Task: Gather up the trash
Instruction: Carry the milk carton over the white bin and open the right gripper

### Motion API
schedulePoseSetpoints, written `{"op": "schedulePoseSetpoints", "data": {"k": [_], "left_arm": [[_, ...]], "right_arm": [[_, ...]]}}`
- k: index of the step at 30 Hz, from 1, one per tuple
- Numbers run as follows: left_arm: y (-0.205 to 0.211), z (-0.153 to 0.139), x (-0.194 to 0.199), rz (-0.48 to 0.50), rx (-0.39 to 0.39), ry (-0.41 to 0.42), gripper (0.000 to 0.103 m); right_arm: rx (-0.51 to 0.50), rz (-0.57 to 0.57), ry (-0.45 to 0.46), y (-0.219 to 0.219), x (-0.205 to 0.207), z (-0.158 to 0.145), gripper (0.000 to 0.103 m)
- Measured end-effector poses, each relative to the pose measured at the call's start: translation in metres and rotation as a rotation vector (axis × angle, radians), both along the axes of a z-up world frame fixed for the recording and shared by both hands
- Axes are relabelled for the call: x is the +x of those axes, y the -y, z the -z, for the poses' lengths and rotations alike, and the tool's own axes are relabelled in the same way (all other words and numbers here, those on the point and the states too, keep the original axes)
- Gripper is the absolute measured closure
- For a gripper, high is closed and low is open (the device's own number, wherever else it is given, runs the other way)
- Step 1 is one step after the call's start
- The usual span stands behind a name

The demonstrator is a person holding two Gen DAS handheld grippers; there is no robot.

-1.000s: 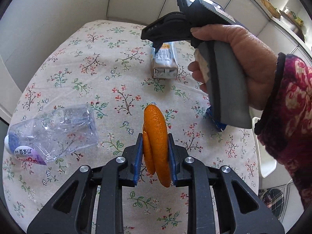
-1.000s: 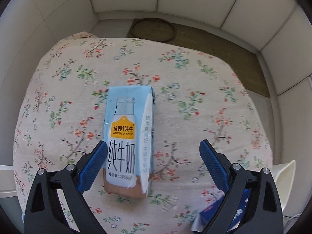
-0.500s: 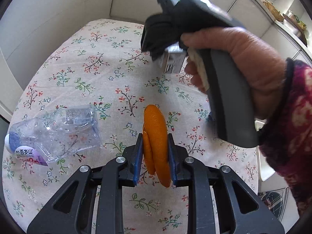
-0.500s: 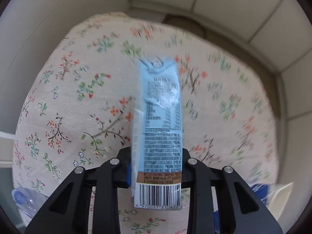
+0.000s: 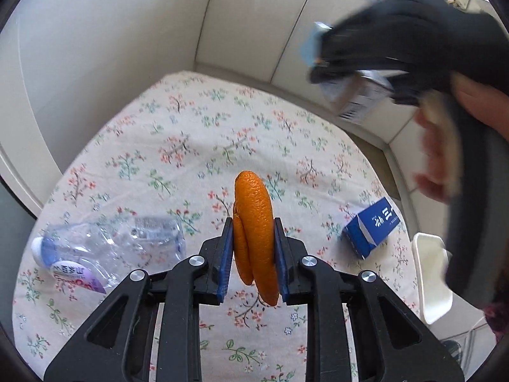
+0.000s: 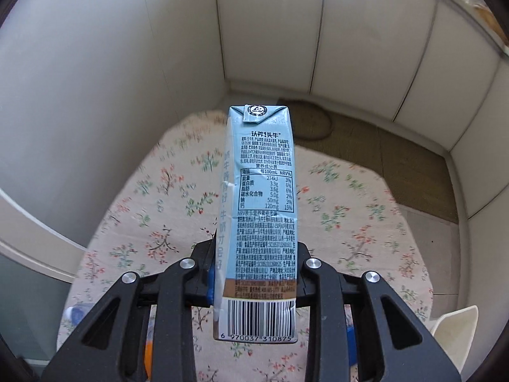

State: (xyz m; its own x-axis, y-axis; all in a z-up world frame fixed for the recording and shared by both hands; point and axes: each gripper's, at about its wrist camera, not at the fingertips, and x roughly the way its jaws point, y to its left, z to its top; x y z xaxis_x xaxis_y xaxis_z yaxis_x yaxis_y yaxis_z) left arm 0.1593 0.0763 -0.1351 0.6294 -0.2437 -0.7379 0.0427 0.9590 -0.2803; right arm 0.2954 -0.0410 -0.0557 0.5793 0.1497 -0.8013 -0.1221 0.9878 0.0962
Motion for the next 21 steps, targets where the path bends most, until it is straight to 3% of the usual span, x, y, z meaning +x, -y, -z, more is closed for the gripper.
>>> {"op": "schedulePoseSetpoints", "data": {"k": [8, 13, 21], "left_arm": [[0.008, -0.036, -0.015, -0.029, 0.01, 0.123, 0.08], [0.021, -0.058, -0.022, -0.027, -0.005, 0.158, 0.08], [0.079, -0.079, -0.035, 0.057, 0.018, 0.19, 0.08]], "right_arm": [[0.095, 0.103, 0.108, 0.066, -0.05, -0.017, 0.074], [0.125, 0.174, 0.153, 0.104, -0.08, -0.021, 0.074], [0.101, 0.271, 0.212, 0.164, -0.121, -0.023, 0.074]]}}
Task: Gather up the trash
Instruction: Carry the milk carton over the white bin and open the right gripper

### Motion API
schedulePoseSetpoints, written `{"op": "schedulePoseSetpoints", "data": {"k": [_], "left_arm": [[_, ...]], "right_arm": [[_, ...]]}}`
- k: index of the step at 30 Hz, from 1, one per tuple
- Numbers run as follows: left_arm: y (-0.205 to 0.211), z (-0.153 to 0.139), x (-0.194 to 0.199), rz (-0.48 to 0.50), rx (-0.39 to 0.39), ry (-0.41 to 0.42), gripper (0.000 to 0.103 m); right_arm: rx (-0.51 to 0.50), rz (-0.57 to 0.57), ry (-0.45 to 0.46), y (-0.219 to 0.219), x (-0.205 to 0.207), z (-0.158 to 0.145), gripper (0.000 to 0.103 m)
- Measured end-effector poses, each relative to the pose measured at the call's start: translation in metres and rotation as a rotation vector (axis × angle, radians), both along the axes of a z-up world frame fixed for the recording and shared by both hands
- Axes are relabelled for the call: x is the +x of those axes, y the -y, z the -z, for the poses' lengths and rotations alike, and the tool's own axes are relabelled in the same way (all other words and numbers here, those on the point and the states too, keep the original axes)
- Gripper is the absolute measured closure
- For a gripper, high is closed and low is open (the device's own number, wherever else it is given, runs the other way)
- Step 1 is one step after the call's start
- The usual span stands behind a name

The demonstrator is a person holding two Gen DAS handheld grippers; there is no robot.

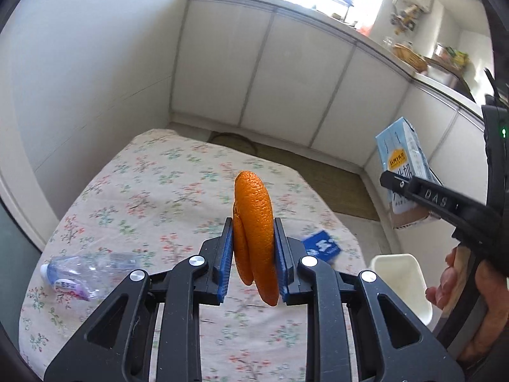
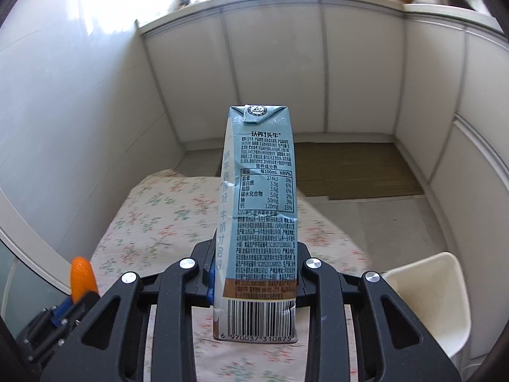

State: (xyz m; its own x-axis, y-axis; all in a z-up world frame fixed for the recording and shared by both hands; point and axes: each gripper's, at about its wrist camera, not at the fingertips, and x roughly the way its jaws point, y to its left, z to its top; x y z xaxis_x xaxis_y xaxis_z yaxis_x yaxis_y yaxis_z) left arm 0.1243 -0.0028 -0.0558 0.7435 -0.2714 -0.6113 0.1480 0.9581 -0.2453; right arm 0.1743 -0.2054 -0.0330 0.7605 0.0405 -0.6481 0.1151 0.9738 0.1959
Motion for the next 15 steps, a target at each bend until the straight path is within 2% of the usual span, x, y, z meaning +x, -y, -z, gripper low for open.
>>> {"op": "schedulePoseSetpoints", "data": {"k": [9, 15], "left_arm": [[0.079, -0.014, -0.017, 0.121, 0.036, 0.035, 0.08], [0.124, -0.014, -0.024, 0.198, 0.053, 0.031, 0.08]], "right_arm": [[-0.036, 0.148, 0.013, 0.08, -0.043, 0.005, 0.074], [-0.061, 0.246, -0.028, 0.136, -0.07, 0.019, 0.073]]}}
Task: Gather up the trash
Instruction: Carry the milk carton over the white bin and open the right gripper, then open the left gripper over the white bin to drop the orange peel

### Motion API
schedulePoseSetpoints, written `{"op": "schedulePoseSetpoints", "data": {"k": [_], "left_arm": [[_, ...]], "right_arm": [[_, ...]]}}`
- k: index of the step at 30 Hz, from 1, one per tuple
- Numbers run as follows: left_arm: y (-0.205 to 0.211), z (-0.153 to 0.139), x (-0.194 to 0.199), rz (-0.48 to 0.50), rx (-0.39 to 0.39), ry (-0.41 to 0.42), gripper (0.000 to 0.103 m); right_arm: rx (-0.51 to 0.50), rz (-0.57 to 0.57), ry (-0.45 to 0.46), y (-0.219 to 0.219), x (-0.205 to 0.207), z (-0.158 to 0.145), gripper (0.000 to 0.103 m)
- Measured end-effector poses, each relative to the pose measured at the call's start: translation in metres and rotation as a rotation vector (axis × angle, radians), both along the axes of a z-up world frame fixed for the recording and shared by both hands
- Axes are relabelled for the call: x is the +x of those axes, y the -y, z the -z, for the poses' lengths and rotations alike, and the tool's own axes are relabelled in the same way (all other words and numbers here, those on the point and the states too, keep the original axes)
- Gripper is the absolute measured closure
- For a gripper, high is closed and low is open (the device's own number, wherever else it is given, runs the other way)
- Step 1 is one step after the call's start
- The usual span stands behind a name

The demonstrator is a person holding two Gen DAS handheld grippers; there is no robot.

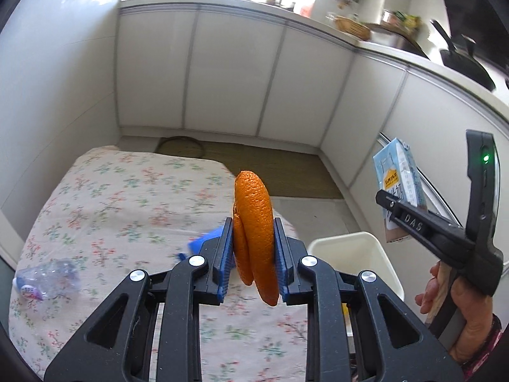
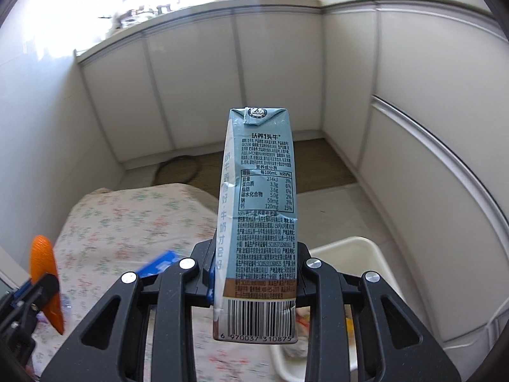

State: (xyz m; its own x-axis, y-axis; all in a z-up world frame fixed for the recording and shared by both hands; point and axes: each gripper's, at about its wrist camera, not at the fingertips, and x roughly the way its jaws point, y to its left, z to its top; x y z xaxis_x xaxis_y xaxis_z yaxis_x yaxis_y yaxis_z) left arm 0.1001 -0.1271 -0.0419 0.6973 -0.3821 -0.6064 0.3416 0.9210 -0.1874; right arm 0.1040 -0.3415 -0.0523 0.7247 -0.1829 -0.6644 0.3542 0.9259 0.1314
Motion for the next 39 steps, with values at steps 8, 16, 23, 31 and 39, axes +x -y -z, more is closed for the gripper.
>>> {"op": "schedulePoseSetpoints", "data": {"k": [8, 16, 23, 31, 39], "left_arm": [[0.058, 0.007, -0.012, 0.088, 0.048, -0.015, 0.08], [0.115, 0.011, -0.017, 0.175, 0.076, -0.019, 0.08], [0.16, 0.018, -0.018, 0.244, 0.087, -0.041, 0.08], [0.204, 0.028, -0.018, 0.312, 0.095, -0.074, 0.08], [0.249, 0.042, -0.011, 0.367, 0.099, -0.11, 0.077]], "right_arm": [[-0.057, 0.105, -0.117, 0.054, -0.025, 0.042, 0.073], [-0.03, 0.146, -0.14, 0.087, -0.049, 0.064, 0.059], [0.003, 0.21, -0.101, 0.116, -0.073, 0.063, 0.044], [0.022, 0.303, -0.106, 0.151, -0.095, 0.075, 0.039], [0.043, 0.374, -0.108, 0.178, -0.112, 0.082, 0.037]]}}
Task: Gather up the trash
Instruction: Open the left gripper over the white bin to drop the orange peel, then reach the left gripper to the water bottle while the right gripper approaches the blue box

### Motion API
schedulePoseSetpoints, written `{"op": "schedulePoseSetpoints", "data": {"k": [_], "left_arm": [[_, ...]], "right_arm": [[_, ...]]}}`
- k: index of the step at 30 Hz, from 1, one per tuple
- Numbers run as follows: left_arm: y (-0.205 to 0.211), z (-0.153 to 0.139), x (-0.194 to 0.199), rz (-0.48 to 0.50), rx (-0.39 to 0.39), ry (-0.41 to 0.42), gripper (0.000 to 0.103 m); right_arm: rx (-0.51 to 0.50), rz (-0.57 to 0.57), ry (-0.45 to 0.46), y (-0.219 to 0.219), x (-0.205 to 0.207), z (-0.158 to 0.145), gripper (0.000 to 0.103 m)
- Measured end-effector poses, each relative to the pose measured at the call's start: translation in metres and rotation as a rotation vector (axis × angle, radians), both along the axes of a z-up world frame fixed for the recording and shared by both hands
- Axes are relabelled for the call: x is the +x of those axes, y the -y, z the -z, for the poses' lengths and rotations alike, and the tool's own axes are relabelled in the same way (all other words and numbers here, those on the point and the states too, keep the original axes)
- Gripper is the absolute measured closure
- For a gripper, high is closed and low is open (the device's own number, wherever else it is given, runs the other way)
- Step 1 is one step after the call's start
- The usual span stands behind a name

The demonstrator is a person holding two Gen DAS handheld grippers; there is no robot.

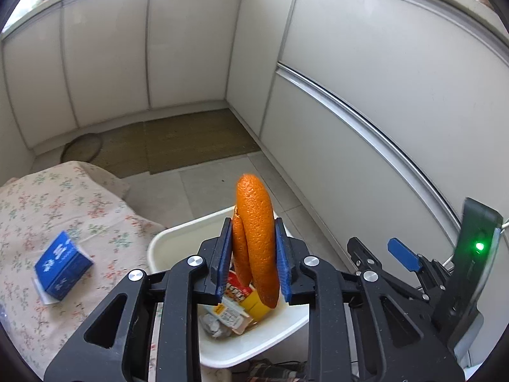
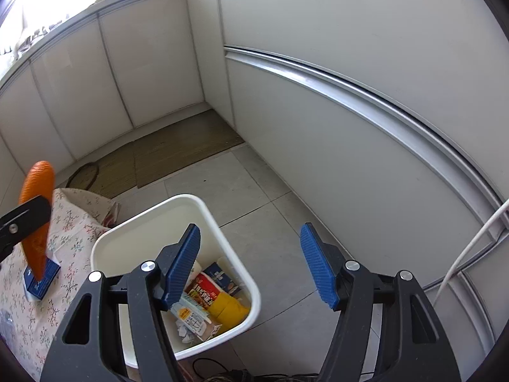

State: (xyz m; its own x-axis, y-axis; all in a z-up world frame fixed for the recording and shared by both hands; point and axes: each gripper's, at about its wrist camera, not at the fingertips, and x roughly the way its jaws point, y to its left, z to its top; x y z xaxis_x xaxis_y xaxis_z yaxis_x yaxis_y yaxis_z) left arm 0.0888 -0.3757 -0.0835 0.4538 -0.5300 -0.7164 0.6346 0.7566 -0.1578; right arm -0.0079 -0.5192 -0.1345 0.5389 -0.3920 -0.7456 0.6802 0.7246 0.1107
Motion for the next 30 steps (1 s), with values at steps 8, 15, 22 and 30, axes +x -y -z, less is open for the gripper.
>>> {"op": "schedulePoseSetpoints", "data": {"k": [8, 15, 22, 30], "left_arm": [[0.009, 0.007, 0.003, -0.024, 0.03, -0.013, 0.042], [-0.03, 0.005, 0.011, -0.145, 0.047, -0.026, 0.036], [-0.091, -0.001, 0.024, -0.279, 0.035, -0.042, 0.031], [-0.171, -0.001, 0.037, -0.434, 0.03, -0.07, 0.029]], "right_arm": [[-0.008, 0.051, 0.026, 0.009, -0.009, -0.006, 0.032], [-0.019, 0.027, 0.063, -0.01, -0.003, -0.018, 0.024], [-0.026, -0.065, 0.095, -0.062, 0.025, -0.03, 0.019], [-0.024, -0.208, 0.101, -0.132, 0.058, -0.034, 0.019]]}}
